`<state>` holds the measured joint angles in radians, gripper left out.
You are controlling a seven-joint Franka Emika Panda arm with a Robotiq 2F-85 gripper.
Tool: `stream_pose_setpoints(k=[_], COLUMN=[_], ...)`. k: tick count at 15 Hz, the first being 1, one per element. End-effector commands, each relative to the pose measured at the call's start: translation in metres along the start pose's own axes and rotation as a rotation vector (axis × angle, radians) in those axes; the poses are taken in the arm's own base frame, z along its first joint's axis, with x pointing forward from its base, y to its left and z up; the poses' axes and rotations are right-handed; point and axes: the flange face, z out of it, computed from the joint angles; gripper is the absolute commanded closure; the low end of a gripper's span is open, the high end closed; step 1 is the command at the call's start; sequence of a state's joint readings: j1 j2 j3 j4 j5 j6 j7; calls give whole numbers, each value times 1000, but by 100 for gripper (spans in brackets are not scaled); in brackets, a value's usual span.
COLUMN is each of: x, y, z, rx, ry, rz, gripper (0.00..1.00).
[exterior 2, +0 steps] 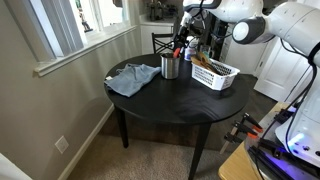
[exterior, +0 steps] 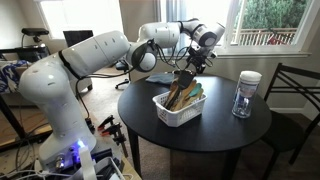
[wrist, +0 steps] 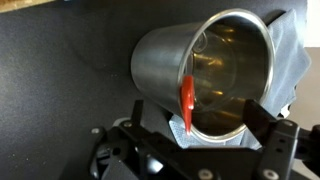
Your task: Remove the spatula from the cutlery holder and place it in the white basket
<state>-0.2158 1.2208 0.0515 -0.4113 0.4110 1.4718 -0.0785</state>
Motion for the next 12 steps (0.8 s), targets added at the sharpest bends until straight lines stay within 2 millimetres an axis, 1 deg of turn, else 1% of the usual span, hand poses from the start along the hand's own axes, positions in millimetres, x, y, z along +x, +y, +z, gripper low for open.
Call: stream_pose_setpoints(k=[1, 2, 3, 6, 7, 9, 12], x=[5, 5, 4, 3, 2, 2, 0], y=[0, -1, -2, -4, -4, -4, -6], z=[3, 4, 4, 0, -2, -8, -17], rx=[22, 21, 23, 19, 16, 11, 11], ry=[30, 31, 25, 21, 23, 30, 37], rz=[-52, -55, -56, -64, -64, -65, -68], gripper=[26, 32, 40, 59, 66, 78, 98])
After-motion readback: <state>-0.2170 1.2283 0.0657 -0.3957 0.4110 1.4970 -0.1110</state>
